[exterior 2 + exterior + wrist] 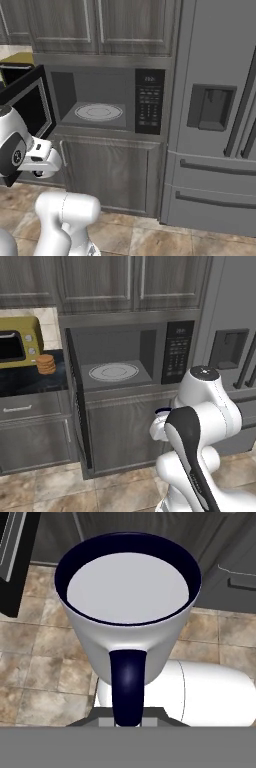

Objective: Pick the mug from the counter and place it inside the microwave. Then close the microwave.

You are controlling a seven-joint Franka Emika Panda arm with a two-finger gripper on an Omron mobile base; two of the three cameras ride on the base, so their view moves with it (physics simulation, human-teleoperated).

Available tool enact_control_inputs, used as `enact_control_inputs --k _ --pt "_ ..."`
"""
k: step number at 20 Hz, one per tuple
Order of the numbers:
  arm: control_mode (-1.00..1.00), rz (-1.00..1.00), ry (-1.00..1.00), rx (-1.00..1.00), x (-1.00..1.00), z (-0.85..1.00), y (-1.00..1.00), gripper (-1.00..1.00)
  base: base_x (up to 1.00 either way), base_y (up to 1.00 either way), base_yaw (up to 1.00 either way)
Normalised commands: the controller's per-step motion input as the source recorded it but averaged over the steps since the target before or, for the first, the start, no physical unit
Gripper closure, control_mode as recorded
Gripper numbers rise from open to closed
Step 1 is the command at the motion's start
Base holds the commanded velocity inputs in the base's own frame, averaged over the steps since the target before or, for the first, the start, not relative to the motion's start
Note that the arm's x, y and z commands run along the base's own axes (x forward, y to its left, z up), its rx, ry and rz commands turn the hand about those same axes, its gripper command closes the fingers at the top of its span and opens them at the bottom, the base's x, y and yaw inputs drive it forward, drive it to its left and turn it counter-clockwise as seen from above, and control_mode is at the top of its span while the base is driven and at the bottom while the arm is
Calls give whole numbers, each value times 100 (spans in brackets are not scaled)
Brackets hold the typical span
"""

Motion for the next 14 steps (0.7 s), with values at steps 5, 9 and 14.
enact_control_inputs --k 5,9,14 --pt "100 0 0 0 0 0 0 100 0 0 0" --pt "-100 0 0 0 -3 0 0 100 -1 0 0" --pt "-100 5 0 0 4 0 -4 100 0 0 0"
